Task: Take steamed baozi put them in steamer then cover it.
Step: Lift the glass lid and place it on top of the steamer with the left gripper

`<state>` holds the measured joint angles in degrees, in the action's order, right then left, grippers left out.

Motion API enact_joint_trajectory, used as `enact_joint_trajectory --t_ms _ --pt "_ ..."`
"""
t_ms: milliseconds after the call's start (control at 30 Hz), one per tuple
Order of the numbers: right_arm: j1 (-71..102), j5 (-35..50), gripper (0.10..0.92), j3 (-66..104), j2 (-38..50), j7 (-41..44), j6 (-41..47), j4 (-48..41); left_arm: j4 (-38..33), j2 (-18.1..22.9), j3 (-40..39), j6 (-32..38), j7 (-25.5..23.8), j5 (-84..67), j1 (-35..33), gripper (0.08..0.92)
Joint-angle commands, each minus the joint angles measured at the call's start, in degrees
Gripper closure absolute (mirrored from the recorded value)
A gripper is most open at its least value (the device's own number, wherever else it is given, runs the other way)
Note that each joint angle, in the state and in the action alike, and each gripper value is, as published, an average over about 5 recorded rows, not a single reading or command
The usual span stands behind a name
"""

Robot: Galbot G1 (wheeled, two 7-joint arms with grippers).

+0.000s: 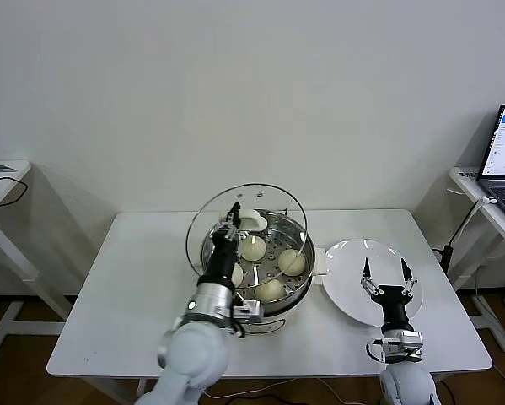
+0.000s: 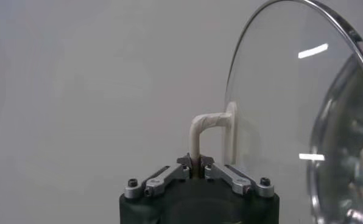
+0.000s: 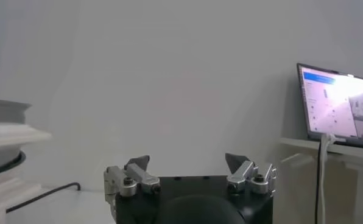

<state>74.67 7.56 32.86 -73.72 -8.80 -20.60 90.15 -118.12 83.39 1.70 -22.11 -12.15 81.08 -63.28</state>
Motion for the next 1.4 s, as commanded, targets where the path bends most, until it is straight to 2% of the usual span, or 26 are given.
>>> enact_joint_trajectory --t_ms 33,467,800,1400 --pt "-0.09 -0.14 0.203 0.54 -0.26 -0.03 0.00 -0.55 8.44 7.65 -5.42 -4.11 -6.61 10.68 2.14 0.813" --pt "-0.18 -0.26 0.203 0.77 -0.35 0.10 -0.33 -1.56 12.07 11.52 -4.76 -2.29 -6.00 18.31 1.82 0.813" --pt "-0.44 -0.18 0.203 0.69 -0.30 0.14 -0.45 -1.86 12.54 11.61 -3.92 -0.74 -6.32 24.74 0.85 0.813" --pt "-0.44 -0.28 0.203 0.50 -0.35 0.26 -0.50 -2.06 13.24 11.61 -3.52 -0.18 -5.51 24.81 0.75 0.813"
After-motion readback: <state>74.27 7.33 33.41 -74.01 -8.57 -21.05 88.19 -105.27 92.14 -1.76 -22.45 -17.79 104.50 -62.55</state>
